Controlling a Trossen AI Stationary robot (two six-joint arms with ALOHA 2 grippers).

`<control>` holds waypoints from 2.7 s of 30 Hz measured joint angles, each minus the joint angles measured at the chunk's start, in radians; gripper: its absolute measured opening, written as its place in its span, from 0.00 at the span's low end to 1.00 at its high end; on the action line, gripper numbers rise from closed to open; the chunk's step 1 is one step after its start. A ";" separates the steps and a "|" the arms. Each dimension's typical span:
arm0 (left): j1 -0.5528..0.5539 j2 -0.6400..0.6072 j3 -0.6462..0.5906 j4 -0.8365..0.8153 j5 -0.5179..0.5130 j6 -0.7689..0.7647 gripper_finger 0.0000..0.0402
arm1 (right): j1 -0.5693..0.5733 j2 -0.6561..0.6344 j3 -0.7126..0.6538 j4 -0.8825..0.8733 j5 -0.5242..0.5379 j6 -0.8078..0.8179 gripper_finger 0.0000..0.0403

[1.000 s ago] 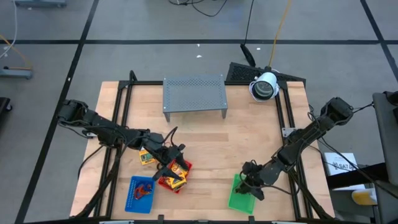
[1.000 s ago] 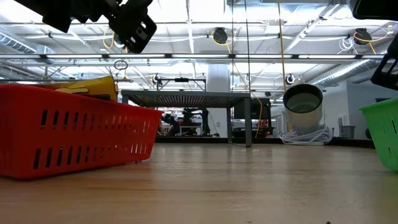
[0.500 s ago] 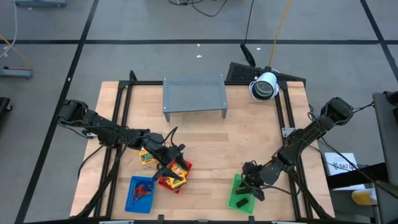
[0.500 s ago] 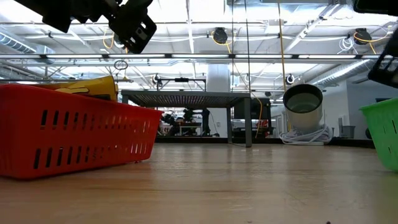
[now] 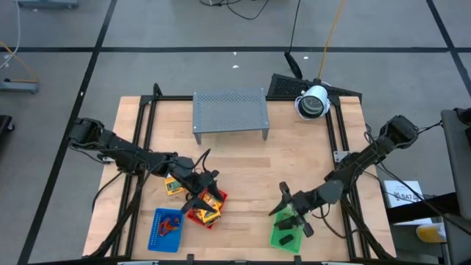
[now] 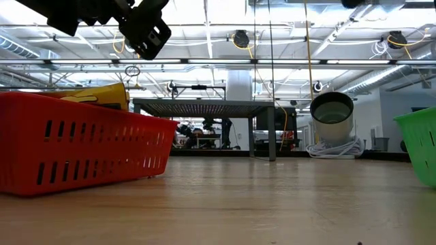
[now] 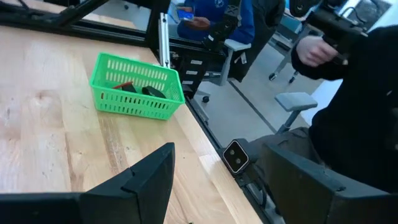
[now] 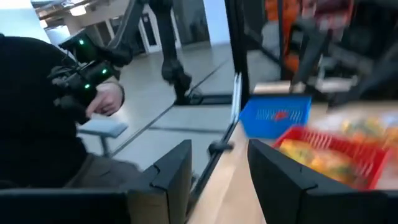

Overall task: Pick & Place Office Desk Supplies
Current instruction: Put the yellow rubber band into the green basket

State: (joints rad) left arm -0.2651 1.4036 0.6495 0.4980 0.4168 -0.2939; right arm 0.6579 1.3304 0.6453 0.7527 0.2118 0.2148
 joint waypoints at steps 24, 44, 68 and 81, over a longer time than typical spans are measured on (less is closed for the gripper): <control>0.009 0.001 0.000 0.181 -0.027 0.100 0.62 | -0.200 -0.002 0.000 0.400 -0.156 -0.266 0.35; 0.020 -0.062 0.404 -1.223 -0.381 -0.088 0.62 | -0.290 -0.001 0.000 0.034 -0.003 -0.125 0.35; 0.059 -0.060 0.324 -1.581 -0.257 -0.207 0.62 | -0.290 -0.001 0.000 -0.168 0.155 -0.122 0.35; 0.153 -0.066 0.164 -1.407 -0.224 -0.105 0.62 | -0.290 -0.001 0.000 -0.175 0.154 -0.125 0.35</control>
State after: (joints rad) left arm -0.1118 1.3376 0.8139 -0.9090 0.1932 -0.3994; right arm 0.3679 1.3296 0.6456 0.5773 0.3656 0.0901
